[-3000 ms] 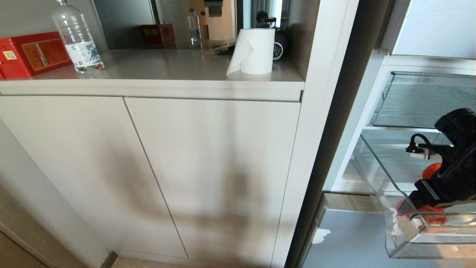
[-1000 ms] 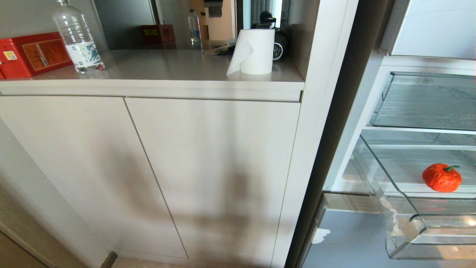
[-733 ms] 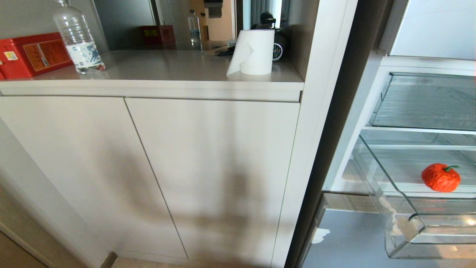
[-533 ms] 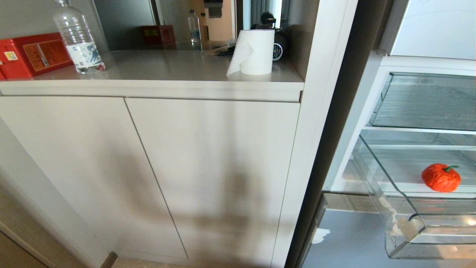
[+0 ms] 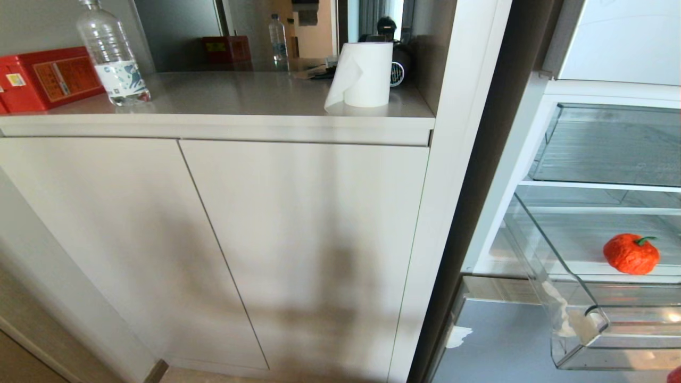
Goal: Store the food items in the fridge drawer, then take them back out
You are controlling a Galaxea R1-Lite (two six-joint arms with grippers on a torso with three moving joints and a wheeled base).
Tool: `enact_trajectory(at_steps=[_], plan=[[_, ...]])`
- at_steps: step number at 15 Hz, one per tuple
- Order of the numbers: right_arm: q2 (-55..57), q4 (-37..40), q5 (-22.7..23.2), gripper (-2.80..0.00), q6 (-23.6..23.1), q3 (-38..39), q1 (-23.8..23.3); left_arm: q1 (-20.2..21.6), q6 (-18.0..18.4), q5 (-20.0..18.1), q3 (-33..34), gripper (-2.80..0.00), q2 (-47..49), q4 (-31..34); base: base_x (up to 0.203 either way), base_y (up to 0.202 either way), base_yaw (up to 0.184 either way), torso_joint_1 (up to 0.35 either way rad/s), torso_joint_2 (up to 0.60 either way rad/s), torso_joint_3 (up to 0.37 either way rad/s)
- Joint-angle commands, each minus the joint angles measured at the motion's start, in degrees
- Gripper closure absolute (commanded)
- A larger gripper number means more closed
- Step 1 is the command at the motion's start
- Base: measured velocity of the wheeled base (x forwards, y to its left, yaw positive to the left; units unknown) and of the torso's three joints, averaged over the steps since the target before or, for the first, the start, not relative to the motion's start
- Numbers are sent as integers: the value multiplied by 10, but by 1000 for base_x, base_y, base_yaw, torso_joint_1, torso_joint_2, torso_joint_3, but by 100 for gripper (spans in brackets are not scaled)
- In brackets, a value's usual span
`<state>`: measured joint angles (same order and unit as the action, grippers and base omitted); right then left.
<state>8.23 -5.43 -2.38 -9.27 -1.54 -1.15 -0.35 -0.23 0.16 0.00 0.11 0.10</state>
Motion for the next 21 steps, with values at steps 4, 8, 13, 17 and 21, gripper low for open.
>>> enact_trajectory(at_steps=[4, 8, 13, 17, 21], plan=[[-82, 59, 39, 0, 40, 15, 9, 0, 0, 0, 0, 0, 1, 0, 0, 0, 0, 0, 0, 0], [-82, 58, 31, 0, 54, 15, 9, 0, 1, 0, 0, 0, 1, 0, 0, 0, 0, 0, 0, 0], [-82, 57, 30, 0, 65, 15, 9, 0, 1, 0, 0, 0, 1, 0, 0, 1, -23, 0, 0, 0], [-82, 56, 27, 0, 78, 15, 9, 0, 1, 0, 0, 0, 1, 0, 2, 8, -171, 0, 1, 1], [-82, 56, 26, 0, 77, 15, 9, 0, 1, 0, 0, 0, 1, 0, -1, 7, -176, 0, 3, 1]])
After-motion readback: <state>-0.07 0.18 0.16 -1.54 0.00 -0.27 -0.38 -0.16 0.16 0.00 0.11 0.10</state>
